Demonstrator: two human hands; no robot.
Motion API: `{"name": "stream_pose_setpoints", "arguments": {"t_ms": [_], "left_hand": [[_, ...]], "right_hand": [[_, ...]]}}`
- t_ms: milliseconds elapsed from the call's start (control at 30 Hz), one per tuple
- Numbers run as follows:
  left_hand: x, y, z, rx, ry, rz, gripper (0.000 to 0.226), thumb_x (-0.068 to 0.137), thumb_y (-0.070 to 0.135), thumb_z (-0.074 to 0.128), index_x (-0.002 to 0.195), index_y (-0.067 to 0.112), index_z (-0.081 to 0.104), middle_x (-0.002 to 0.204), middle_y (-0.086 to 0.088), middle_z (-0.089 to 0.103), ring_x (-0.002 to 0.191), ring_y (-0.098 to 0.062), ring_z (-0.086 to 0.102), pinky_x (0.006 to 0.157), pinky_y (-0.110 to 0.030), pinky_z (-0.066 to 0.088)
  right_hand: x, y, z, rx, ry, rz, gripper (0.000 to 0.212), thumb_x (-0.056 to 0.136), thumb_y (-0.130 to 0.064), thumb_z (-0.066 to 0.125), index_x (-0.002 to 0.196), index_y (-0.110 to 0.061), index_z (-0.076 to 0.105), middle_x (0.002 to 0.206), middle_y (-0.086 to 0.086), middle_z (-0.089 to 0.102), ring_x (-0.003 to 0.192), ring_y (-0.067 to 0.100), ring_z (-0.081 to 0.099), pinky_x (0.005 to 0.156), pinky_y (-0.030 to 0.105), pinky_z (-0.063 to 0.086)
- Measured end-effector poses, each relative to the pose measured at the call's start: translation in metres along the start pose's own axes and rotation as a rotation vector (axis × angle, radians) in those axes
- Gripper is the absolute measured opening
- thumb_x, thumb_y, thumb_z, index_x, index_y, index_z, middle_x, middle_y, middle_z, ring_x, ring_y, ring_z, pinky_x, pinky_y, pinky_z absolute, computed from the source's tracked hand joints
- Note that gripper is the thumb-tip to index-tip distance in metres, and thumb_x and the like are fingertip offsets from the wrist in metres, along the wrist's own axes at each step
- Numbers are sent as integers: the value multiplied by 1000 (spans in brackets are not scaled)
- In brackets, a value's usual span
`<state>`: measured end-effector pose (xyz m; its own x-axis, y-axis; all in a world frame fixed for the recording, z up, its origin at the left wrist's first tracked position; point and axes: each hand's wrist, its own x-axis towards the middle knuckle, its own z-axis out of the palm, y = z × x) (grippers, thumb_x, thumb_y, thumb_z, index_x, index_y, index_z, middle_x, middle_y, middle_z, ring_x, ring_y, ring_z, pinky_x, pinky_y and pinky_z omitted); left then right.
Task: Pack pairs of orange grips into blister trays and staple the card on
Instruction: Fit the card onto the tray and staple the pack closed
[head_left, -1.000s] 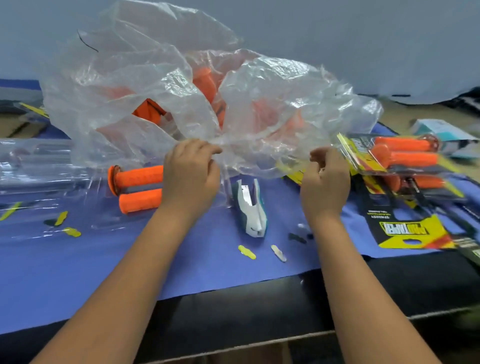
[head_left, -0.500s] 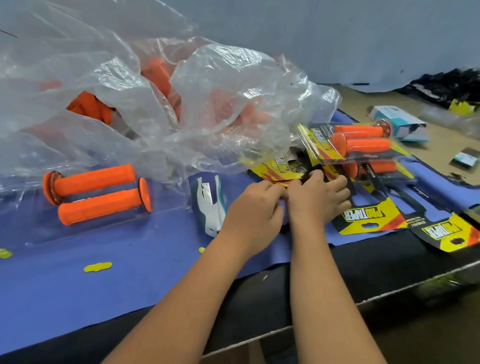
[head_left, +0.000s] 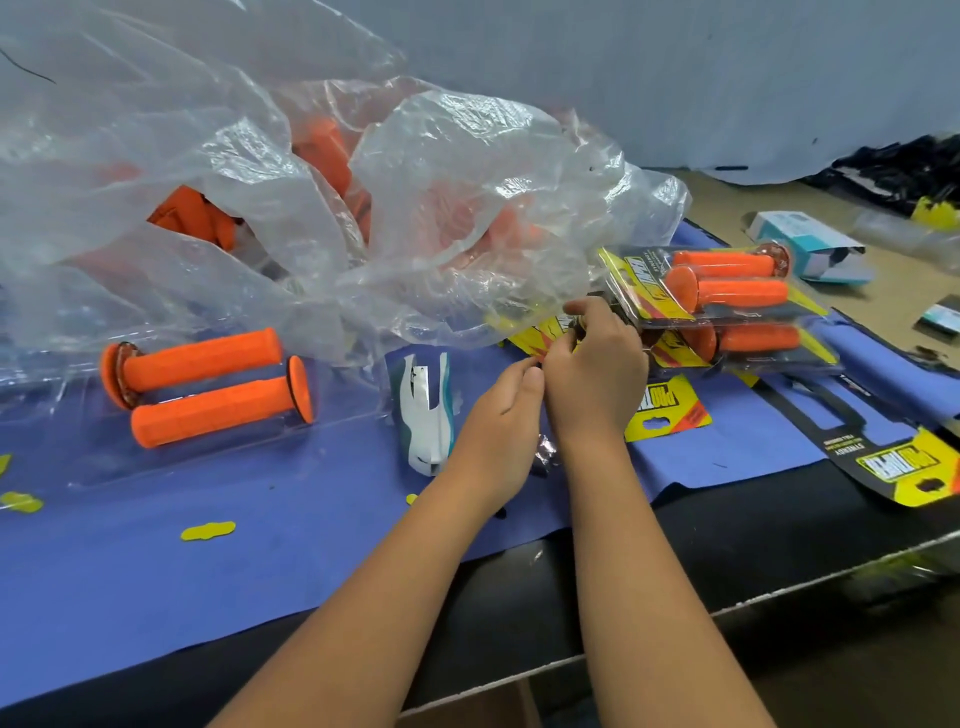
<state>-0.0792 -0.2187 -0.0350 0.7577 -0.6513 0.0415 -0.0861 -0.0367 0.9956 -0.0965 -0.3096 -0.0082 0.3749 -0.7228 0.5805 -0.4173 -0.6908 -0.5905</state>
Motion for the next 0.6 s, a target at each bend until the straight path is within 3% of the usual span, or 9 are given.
{"name": "stream_pose_setpoints", "arguments": {"t_ms": [67, 133, 233, 300, 333, 433, 500, 600], "left_hand": [[2, 0, 1, -58, 8, -41, 50, 81, 39, 43, 126, 24, 58, 121, 0, 66, 117, -19, 60, 104, -46, 45], [4, 0, 2, -65, -14, -57, 47, 73, 29, 50, 120, 28, 58, 115, 3, 68, 111, -16, 63, 98, -45, 50], [9, 4, 3, -36, -28, -81, 54, 68, 35, 62, 121, 33, 54, 107, 12, 67, 98, -6, 65, 69, -23, 57], [13, 9, 7, 70, 17, -91, 47, 72, 34, 71, 113, 39, 48, 95, 19, 63, 88, 1, 61, 46, -11, 47], [15, 10, 10, 157, 36, -87, 44, 75, 32, 73, 108, 40, 45, 90, 20, 61, 86, 1, 60, 44, -12, 45], [20, 9, 23, 265, 117, -59, 39, 80, 24, 72, 113, 30, 51, 78, 16, 65, 79, -4, 63, 48, -16, 45], [22, 7, 27, 257, 155, -65, 41, 82, 18, 68, 121, 26, 59, 76, 15, 68, 75, -7, 65, 51, -18, 50], [24, 0, 30, 439, 137, -10, 23, 85, 22, 63, 104, 30, 72, 94, 12, 73, 90, -10, 66, 74, -26, 52]], "right_hand": [[2, -3, -4, 172, -52, 93, 30, 88, -6, 53, 112, -19, 65, 103, 2, 69, 100, 24, 60, 81, 37, 47], [11, -4, -10, 375, -210, 203, 27, 86, -12, 56, 108, -23, 67, 100, -3, 69, 92, 17, 62, 75, 32, 49], [24, -6, -18, 684, -427, 409, 15, 87, -15, 60, 97, -19, 71, 89, -5, 67, 81, 9, 60, 73, 30, 53], [29, -5, -20, 865, -307, 643, 6, 87, -11, 62, 86, -14, 67, 87, 0, 64, 84, 13, 59, 76, 34, 56], [31, -2, -21, 952, -208, 759, 6, 87, -8, 61, 82, -12, 64, 87, 5, 63, 85, 17, 59, 75, 34, 57], [37, 11, -25, 1283, -24, 1024, 7, 91, -1, 54, 95, 2, 58, 103, 21, 59, 101, 31, 62, 76, 34, 57], [43, 20, -28, 1431, -64, 1106, 22, 95, -1, 50, 115, 8, 51, 112, 24, 53, 115, 38, 57, 85, 37, 55], [54, 26, -34, 1470, -175, 1108, 32, 99, -4, 43, 128, 7, 47, 108, 21, 55, 121, 38, 55, 88, 40, 52]]}}
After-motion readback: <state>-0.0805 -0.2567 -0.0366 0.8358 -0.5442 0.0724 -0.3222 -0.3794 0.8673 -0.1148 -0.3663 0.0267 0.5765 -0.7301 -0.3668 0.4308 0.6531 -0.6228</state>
